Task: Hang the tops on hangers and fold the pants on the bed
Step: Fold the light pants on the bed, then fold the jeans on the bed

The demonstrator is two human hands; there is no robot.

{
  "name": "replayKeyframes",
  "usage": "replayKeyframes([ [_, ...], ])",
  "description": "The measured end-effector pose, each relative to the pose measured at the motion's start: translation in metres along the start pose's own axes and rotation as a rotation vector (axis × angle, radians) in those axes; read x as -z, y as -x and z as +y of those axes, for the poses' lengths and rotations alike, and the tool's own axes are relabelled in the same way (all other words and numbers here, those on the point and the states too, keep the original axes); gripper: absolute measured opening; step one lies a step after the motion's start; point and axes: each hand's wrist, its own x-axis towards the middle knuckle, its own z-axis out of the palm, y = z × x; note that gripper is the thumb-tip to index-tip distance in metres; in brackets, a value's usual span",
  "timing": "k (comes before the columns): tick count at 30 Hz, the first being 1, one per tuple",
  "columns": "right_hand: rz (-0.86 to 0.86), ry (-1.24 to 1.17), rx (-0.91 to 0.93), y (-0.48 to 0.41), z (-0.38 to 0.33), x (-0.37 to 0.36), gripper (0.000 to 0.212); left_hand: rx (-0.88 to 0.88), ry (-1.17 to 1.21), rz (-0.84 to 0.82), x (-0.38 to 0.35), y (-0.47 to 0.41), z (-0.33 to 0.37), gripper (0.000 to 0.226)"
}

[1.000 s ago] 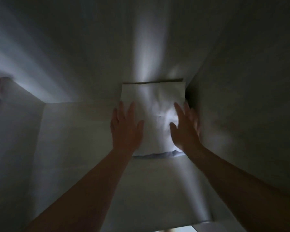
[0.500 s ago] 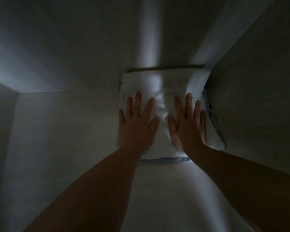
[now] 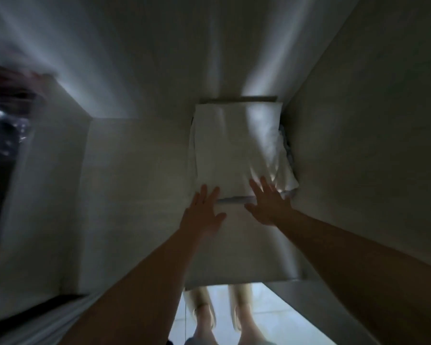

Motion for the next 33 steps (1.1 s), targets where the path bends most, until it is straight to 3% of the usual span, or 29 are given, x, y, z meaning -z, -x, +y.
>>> replayKeyframes([
  [3,-0.077,0.004,-0.007,0.046,-0.004,-0.014,0.074,0.086,0.102,-0.129,-0.011,0.05,-0.006,0.074],
  [10,0.112,0.06,0.15,0.143,-0.021,-0.026,0.068,0.056,0.078,0.361,-0.013,0.162,-0.01,0.064],
  [18,0.164,-0.078,0.356,0.232,-0.042,-0.027,0.068,0.084,0.286,0.552,-0.03,0.263,-0.007,0.064],
  [24,0.086,-0.222,0.657,0.286,-0.041,-0.04,0.063,0.209,0.264,0.678,-0.058,0.334,0.012,0.061],
  [33,-0.141,-0.339,0.973,0.347,-0.034,-0.086,0.047,0.307,0.257,1.07,-0.15,0.451,0.042,0.037],
])
